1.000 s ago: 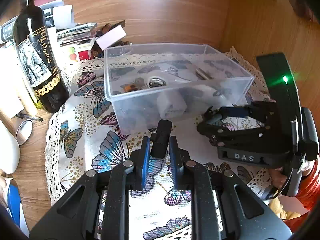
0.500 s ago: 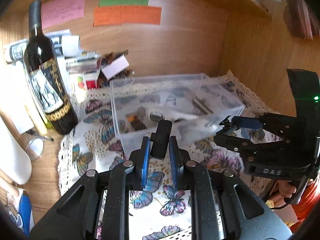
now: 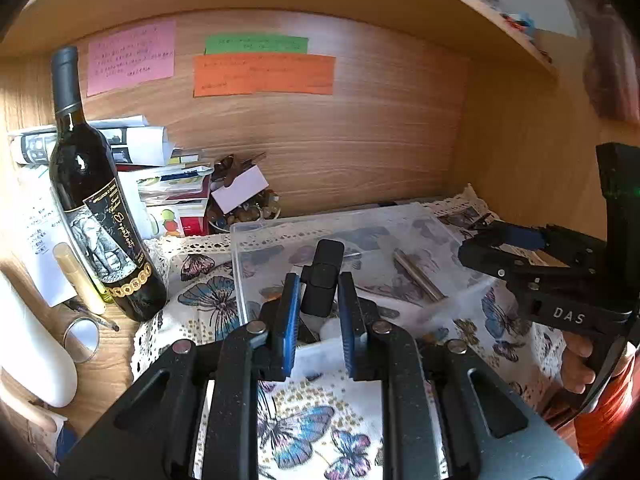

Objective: Organize rigid objects
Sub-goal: 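Carry the black clip over the clear box and open the left tool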

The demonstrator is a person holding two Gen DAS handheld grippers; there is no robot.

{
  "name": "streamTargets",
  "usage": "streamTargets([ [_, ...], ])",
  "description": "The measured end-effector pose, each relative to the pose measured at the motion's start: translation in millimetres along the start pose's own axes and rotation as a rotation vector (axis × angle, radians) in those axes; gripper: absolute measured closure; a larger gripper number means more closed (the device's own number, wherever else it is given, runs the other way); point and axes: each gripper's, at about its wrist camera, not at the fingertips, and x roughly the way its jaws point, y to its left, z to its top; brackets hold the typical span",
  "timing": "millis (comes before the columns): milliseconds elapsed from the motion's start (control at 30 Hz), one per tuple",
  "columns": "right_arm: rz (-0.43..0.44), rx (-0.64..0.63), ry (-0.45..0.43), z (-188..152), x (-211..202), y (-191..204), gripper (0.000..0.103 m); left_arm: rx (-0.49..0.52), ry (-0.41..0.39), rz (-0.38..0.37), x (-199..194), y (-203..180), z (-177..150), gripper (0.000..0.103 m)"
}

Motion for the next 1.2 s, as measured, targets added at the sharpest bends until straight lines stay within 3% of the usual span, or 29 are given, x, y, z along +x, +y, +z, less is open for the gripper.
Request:
streamTargets([
  [400,0.004,0.024,0.160,-5.4,76.8,-13.2,0.045,-0.045,0.149,0.015,69.0,15.9,-1.4,0.085],
  [600,-0.016,-0.008,0.180,-9.6,85.0,-8.4,0.045,-0.068,0.191,0.014,82.5,19.4,-8.6,0.084],
  [700,-0.010,-0.022,0.159,-6.1,78.7,-5.3,0.039,-0.057,0.170,0.015,74.5,15.4,-6.8,0.082],
  [967,-0.012,-0.035,0.003,8.3,23.3,-0.2,0.027,-0.030,0.057,0.023,31.1,2.8,3.7,0.070],
  [1200,0.007,-0.016,-0.145,9.8,-37.3,6.0,0.011,-0.013,-0.072,0.041,-19.0,-9.9,7.4,0.046],
])
